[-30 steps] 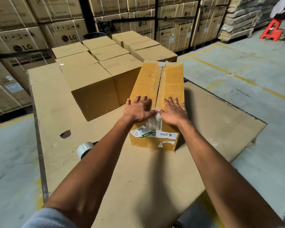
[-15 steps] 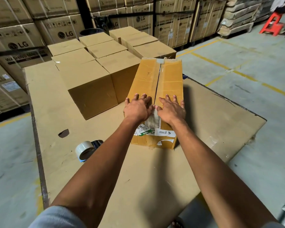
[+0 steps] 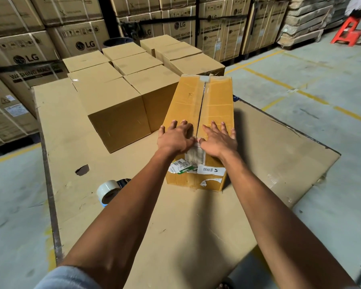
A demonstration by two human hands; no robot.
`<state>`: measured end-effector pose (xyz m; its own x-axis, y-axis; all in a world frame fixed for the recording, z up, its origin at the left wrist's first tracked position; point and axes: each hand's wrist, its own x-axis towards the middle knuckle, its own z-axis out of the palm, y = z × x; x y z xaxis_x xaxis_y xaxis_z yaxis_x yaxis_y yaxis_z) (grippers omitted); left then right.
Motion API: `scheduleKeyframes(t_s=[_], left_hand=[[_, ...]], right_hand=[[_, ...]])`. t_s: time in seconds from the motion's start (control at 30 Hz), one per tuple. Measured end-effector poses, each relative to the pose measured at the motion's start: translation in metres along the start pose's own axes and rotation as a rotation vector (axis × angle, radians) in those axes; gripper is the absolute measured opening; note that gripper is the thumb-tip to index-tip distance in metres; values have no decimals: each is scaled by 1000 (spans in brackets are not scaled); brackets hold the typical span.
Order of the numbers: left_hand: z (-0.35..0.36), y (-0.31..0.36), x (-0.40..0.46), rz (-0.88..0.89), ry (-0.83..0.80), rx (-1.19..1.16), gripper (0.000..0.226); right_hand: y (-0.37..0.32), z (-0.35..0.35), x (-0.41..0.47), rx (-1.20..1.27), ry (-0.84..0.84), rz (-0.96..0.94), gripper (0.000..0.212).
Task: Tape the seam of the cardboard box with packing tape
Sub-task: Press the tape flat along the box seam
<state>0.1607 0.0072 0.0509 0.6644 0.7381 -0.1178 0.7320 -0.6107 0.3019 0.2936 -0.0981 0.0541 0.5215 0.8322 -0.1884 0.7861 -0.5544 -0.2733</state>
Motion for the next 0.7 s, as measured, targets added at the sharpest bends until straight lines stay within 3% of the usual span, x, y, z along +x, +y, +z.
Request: scheduleKeyframes(t_s=[0.17,0.3,0.43,0.57,0.7], left_hand=[[7,15,-7,-99,147,-50,60],[-1,-4,-4,47,22,-29,70],[-11,-18,0,105,-135,-131,101],[-5,-14,3,75,-80,-63,77],[2,4,-4,-66,48,-44,64]], right_hand=[[-11,9,-4,-20,142,52,57],[-7,4,-4,7,69,18,61],[-1,-5,-3,56,-80,4,79],[-3,-1,1,13,-33,15,68],[-14,7,1,-38,85,37,56]])
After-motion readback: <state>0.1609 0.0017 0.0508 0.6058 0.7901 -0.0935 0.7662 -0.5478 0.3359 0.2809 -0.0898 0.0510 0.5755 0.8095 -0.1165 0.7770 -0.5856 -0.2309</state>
